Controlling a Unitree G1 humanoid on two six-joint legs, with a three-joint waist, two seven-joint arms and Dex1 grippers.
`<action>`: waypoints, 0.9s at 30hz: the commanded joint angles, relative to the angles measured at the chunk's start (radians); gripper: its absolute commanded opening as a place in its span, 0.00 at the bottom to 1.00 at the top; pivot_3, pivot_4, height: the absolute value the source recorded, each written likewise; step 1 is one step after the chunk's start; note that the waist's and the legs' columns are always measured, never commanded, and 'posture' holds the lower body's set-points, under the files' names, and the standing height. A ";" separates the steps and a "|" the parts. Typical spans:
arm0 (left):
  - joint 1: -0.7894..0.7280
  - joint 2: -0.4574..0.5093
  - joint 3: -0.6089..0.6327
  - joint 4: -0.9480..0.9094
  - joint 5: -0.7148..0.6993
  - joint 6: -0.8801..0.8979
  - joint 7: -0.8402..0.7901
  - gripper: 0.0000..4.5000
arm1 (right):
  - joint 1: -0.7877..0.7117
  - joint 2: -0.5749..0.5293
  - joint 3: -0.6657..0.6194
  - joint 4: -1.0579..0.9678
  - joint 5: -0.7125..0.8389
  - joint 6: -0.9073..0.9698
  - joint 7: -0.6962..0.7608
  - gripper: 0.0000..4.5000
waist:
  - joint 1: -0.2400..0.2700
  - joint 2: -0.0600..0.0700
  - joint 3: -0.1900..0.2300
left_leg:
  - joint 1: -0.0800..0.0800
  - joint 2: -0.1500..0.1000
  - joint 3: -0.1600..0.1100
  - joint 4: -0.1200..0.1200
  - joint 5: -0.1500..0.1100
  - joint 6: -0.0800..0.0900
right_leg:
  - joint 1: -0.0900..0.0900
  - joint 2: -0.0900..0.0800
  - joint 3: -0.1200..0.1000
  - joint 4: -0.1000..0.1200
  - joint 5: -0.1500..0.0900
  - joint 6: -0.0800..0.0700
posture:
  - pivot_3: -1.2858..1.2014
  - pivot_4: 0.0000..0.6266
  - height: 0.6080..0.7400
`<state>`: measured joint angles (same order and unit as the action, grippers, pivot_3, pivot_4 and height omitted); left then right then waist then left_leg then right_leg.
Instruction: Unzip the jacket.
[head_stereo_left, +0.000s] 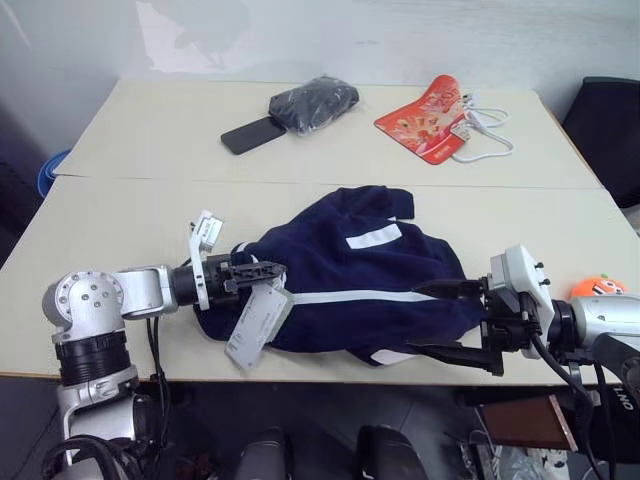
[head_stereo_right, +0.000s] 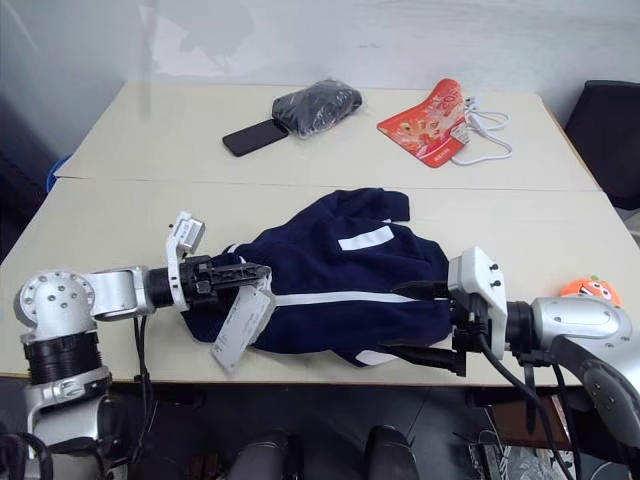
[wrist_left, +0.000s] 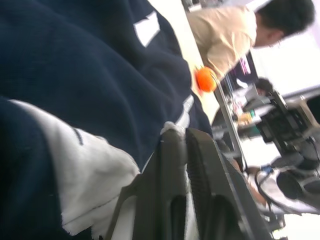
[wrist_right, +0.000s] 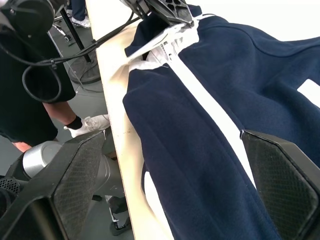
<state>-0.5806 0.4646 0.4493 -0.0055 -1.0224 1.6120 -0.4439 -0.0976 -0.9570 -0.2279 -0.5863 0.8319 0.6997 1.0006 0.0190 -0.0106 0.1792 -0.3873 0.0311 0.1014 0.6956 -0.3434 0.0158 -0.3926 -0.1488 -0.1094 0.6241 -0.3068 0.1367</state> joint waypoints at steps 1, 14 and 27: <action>0.036 -0.007 0.024 -0.077 -0.058 0.002 0.050 0.36 | -0.006 0.000 -0.021 -0.019 0.010 -0.010 -0.002 1.00 | 0.002 0.000 0.000 | 0.000 0.000 0.000 0.000 0.000 0.000 | 0.000 0.000 0.000 0.000 0.000 0.000 | 0.52 0.24 1.00; 0.224 0.340 -0.169 -0.330 0.069 -0.231 -0.181 1.00 | -0.039 0.002 0.009 -0.001 0.004 -0.011 0.007 1.00 | -0.001 0.000 0.000 | 0.000 0.000 0.000 0.000 -0.001 -0.001 | -0.001 0.001 0.000 -0.001 0.000 0.000 | 0.52 0.24 1.00; 0.452 0.596 -0.249 -0.420 0.350 -0.640 -0.357 1.00 | -0.073 0.006 0.053 0.031 -0.006 -0.016 0.049 1.00 | 0.004 0.001 0.000 | 0.000 0.000 0.003 -0.003 -0.002 -0.001 | -0.002 0.001 0.002 -0.003 0.000 -0.001 | 0.52 0.24 1.00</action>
<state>-0.1380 1.0612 0.1708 -0.3626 -0.6867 1.0067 -0.8066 -0.1623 -0.9522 -0.1628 -0.5450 0.8176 0.6993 1.0371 0.0233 -0.0101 0.1790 -0.3872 0.0317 0.1043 0.6925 -0.3450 0.0150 -0.3945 -0.1483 -0.1075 0.6211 -0.3073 0.1358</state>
